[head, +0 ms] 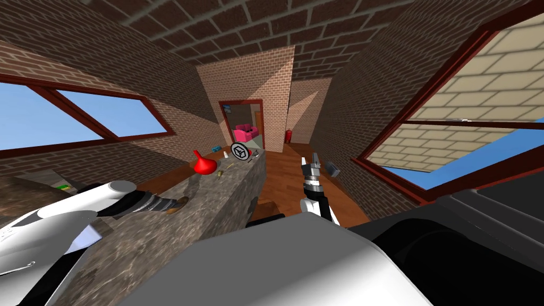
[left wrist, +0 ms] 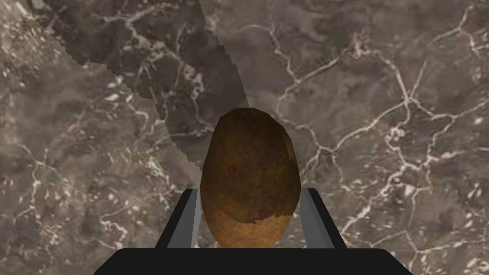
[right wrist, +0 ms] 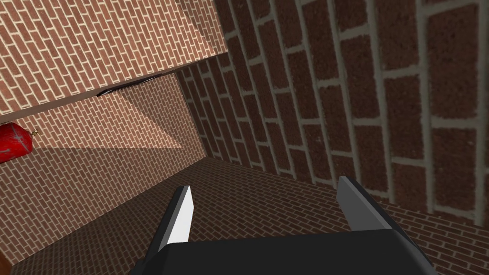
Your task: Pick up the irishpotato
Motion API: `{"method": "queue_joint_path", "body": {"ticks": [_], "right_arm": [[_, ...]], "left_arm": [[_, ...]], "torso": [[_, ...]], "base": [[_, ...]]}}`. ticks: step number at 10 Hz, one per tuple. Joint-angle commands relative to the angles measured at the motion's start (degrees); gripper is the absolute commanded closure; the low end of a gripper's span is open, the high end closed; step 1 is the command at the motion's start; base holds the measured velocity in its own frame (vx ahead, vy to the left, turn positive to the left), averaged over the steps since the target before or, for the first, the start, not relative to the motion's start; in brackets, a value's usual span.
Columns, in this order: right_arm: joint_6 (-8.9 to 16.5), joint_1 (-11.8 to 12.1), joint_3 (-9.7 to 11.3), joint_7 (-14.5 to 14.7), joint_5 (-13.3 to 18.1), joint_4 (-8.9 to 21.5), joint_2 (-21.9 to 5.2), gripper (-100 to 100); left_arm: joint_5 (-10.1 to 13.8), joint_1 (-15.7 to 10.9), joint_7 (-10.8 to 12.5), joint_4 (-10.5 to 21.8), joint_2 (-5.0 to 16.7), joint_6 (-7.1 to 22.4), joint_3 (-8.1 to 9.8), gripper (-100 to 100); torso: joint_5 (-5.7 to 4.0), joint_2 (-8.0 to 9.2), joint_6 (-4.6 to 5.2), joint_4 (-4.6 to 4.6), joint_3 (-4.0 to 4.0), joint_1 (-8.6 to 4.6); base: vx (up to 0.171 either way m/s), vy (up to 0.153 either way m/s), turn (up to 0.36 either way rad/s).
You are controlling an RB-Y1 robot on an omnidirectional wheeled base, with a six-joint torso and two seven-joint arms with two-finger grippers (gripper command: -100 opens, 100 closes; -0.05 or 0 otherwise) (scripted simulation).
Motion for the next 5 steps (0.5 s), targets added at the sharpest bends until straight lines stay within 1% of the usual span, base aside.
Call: {"method": "queue_joint_path", "body": {"ticks": [1,2,3,4,5], "right_arm": [[0.0,0.0,0.0,0.0,0.0,0.0,0.0,0],[0.0,0.0,0.0,0.0,0.0,0.0,0.0,0],[0.0,0.0,0.0,0.0,0.0,0.0,0.0,0],[0.0,0.0,0.0,0.0,0.0,0.0,0.0,0],[0.0,0.0,0.0,0.0,0.0,0.0,0.0,0]], "left_arm": [[2.86,0.66,1.73,-1.81,0.74,0.05,-2.86,100],[3.43,0.66,1.73,-1.81,0.74,0.05,-3.85,100],[5.68,1.29,2.9,-3.24,1.21,0.11,-5.93,100],[4.5,1.15,2.26,-2.7,0.97,0.03,-4.69,100],[4.71,1.22,2.48,-2.88,0.99,0.09,-4.9,0]], "torso": [[0.0,0.0,0.0,0.0,0.0,0.0],[0.0,-0.02,-0.01,0.0,-0.01,0.01],[0.02,-0.02,0.01,-0.01,-0.02,0.02],[0.02,-0.01,0.01,-0.01,-0.01,0.03],[0.02,0.02,0.01,0.0,0.01,0.02]], "base": [[0.029,0.01,0.07],[0.026,0.009,0.036],[0.021,0.012,0.055],[0.01,0.004,0.01],[0.0,0.0,0.0]]}}
